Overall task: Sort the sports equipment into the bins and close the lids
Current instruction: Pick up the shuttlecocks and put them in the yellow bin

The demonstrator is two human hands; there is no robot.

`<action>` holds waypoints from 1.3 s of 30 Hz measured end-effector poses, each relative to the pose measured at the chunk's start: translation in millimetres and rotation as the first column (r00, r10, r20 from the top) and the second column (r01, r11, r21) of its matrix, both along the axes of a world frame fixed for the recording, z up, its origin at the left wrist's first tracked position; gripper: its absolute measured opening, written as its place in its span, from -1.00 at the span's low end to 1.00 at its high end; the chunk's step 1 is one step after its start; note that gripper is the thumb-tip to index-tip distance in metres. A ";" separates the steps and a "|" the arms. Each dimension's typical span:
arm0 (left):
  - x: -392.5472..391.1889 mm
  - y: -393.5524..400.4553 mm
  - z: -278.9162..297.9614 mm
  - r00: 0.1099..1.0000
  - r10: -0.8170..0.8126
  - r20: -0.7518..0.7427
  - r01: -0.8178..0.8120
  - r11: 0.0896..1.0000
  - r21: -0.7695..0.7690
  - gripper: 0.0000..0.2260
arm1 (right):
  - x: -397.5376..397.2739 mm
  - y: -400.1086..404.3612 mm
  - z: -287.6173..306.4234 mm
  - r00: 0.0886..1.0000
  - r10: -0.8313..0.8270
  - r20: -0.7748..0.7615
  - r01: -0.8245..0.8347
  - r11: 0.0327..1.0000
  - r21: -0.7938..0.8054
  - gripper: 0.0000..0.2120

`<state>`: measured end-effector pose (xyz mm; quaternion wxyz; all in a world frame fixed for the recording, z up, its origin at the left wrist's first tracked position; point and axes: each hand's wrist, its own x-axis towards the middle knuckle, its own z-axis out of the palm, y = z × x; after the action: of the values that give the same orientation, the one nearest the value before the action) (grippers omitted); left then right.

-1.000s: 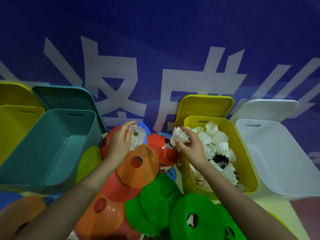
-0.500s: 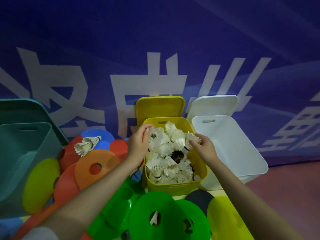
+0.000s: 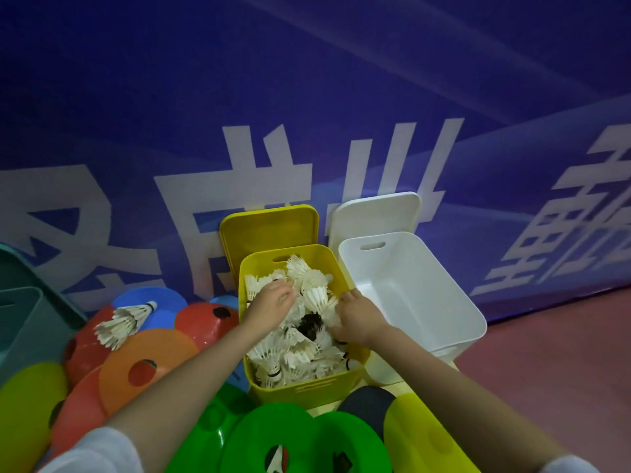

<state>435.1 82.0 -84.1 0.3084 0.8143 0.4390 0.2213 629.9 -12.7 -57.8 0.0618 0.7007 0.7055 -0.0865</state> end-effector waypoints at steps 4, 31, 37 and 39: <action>-2.7 -1.8 -1.4 0.998 -0.040 -0.049 0.041 0.999 0.032 -0.72 | 0.8 -0.8 -26.3 0.996 0.016 0.092 -0.029 0.990 0.141 -0.38; -133.0 47.5 17.0 0.956 0.185 0.229 -0.202 0.978 0.052 -0.77 | -95.1 36.6 7.0 0.892 0.048 -0.450 0.144 0.913 0.381 -0.63; -245.2 61.5 -14.4 0.892 0.433 0.131 -0.443 0.895 0.051 -0.77 | -168.9 83.2 7.7 0.954 0.140 -0.265 0.003 0.879 0.476 -0.71; -276.6 62.7 -22.8 0.861 0.499 0.094 -0.504 0.863 0.033 -0.77 | -185.8 97.9 4.4 0.968 0.134 -0.214 -0.010 0.867 0.497 -0.71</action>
<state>158.5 144.8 -106.9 0.2351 0.6706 0.6163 0.3395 444.1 85.2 -53.4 -0.2018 0.6503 0.7322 0.0137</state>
